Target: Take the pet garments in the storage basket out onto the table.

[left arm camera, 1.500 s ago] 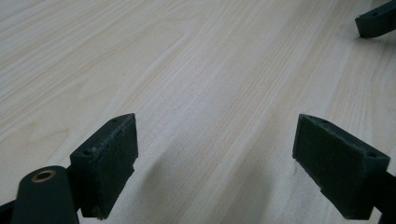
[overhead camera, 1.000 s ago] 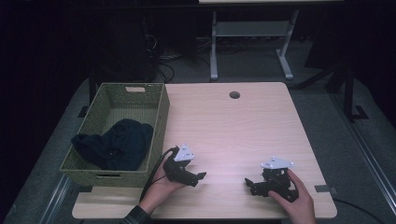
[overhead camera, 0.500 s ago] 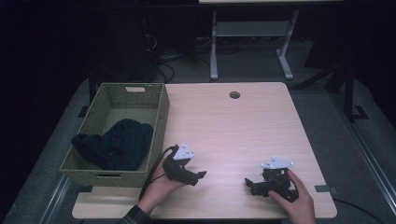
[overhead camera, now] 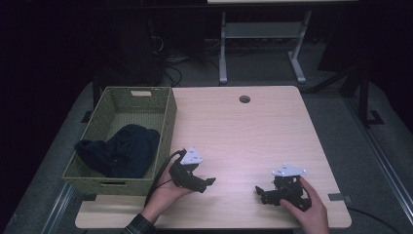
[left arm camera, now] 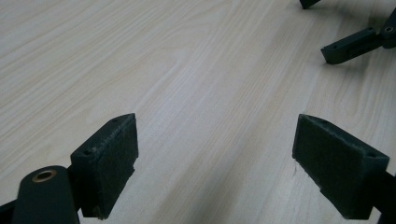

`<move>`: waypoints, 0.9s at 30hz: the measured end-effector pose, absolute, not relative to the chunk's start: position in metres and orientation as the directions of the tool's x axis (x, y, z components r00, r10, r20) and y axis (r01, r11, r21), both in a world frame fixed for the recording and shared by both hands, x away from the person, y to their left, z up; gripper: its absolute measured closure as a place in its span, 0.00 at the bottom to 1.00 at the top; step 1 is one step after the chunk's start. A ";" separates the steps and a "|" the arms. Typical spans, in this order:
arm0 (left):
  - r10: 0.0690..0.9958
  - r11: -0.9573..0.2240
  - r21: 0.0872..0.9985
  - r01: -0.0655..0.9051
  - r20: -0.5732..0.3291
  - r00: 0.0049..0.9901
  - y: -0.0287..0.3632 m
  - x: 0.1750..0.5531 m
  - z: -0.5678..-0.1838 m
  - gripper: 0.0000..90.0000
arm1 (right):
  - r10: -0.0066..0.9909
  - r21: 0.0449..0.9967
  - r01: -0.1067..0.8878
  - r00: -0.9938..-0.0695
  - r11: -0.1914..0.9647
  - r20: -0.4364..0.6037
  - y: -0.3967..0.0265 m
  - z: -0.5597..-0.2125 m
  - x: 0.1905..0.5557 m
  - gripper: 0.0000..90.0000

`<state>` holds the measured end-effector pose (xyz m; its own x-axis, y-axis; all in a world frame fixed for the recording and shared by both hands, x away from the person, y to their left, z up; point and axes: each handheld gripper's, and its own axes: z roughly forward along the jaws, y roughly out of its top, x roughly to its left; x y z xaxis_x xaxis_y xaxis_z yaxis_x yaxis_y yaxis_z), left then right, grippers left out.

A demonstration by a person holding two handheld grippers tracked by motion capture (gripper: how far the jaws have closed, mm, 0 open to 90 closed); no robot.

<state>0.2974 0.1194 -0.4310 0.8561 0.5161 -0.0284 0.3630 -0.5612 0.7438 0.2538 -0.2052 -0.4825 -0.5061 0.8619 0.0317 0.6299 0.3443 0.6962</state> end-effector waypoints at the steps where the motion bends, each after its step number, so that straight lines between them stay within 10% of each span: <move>1: 0.515 -0.560 0.746 0.361 -0.028 0.857 0.119 0.298 -0.430 0.15 | 0.862 0.696 0.630 -0.506 0.344 0.032 -0.205 -0.483 0.254 0.00; 27: 0.494 -0.534 0.775 0.338 -0.038 0.869 0.119 0.302 -0.402 0.15 | 0.862 0.696 0.630 -0.506 0.344 0.032 -0.205 -0.483 0.254 0.00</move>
<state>0.3022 0.1193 -0.4017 0.8685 0.4942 -0.0382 0.3378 -0.5338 0.7752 0.2538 -0.2052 -0.4825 -0.5058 0.8621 0.0319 0.6301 0.3438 0.6963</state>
